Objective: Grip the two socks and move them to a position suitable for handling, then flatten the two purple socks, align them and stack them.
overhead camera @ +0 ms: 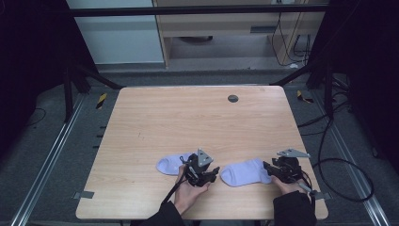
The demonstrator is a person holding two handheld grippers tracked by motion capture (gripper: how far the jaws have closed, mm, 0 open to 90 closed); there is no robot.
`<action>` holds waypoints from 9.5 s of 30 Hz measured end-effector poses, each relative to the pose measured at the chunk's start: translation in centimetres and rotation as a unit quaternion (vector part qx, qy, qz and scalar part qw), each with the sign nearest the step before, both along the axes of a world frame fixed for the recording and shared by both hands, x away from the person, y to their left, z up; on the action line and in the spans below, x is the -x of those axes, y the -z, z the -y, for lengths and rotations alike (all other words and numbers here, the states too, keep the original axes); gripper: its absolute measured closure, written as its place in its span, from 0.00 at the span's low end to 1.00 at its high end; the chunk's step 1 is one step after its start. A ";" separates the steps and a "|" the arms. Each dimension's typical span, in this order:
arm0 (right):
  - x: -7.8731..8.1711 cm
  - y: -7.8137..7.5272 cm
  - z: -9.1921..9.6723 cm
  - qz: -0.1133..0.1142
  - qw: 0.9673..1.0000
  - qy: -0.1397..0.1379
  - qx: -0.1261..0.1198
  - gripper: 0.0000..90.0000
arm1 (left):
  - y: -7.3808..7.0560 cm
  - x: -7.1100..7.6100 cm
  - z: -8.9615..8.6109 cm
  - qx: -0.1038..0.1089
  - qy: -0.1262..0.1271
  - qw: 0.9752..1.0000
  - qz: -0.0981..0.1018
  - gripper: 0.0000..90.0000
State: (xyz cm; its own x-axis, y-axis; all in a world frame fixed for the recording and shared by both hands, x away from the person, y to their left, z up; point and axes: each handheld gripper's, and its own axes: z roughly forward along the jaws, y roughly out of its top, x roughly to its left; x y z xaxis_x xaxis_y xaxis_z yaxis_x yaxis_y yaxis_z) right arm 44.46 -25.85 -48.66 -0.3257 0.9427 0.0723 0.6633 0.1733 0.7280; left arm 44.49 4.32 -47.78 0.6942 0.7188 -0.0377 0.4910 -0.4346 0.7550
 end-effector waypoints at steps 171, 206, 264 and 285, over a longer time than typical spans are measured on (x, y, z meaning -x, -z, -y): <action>-6.1 1.0 -18.9 -0.025 0.982 -0.187 -0.020 0.74 | 1.3 -2.4 -18.0 -0.034 -0.106 0.993 -0.032 0.73; -1.6 -4.2 -16.2 0.027 0.975 -0.222 -0.016 0.96 | -3.2 1.3 -15.5 0.018 -0.049 0.999 -0.016 0.98; 4.0 -1.9 -13.0 -0.035 0.976 -0.214 -0.020 0.96 | -0.7 5.4 -12.6 -0.023 0.000 0.997 -0.071 0.97; 4.1 -1.9 -13.0 0.012 0.977 -0.210 -0.037 0.83 | -1.4 4.9 -12.0 -0.003 -0.022 1.000 -0.010 0.78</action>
State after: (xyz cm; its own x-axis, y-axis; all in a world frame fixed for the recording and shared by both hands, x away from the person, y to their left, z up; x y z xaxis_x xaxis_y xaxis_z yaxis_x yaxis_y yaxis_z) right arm 40.32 -12.89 -46.79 -0.6856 0.7174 0.1234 0.5276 0.3730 0.7632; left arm 39.61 16.31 -46.39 0.6603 0.7495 -0.0477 0.5252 -0.4155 0.7426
